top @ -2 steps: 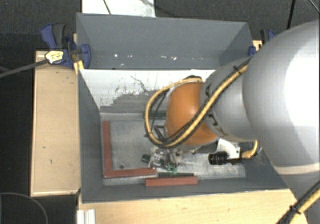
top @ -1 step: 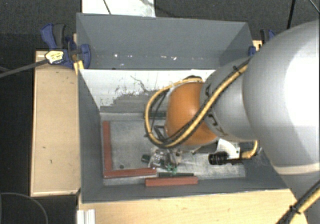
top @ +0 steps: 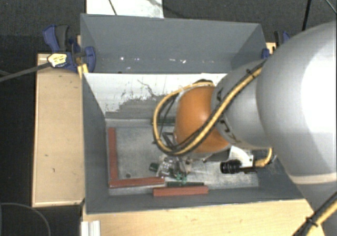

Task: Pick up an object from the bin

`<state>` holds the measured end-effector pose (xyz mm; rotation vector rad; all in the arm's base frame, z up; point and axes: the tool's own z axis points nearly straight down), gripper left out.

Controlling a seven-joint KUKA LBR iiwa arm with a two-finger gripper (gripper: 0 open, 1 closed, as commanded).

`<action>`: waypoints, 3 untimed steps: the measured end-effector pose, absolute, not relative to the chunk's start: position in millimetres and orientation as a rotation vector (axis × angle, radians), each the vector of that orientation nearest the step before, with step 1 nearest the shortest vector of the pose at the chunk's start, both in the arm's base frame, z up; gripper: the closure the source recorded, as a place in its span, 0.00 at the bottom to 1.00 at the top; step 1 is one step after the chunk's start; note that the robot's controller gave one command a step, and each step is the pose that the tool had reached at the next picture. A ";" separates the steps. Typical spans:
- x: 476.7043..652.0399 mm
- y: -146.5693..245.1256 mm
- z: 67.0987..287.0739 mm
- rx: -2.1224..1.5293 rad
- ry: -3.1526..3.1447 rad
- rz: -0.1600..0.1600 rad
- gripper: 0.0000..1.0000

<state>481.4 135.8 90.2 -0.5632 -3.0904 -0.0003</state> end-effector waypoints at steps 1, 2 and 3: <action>481.4 135.7 97.3 -0.564 -3.091 -0.001 1.00; 480.5 135.3 107.4 -0.562 -3.086 0.003 1.00; 480.1 135.3 128.1 -0.560 -3.086 0.003 1.00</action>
Offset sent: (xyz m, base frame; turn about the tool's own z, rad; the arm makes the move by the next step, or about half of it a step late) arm 0.0001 0.0001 0.0804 0.0000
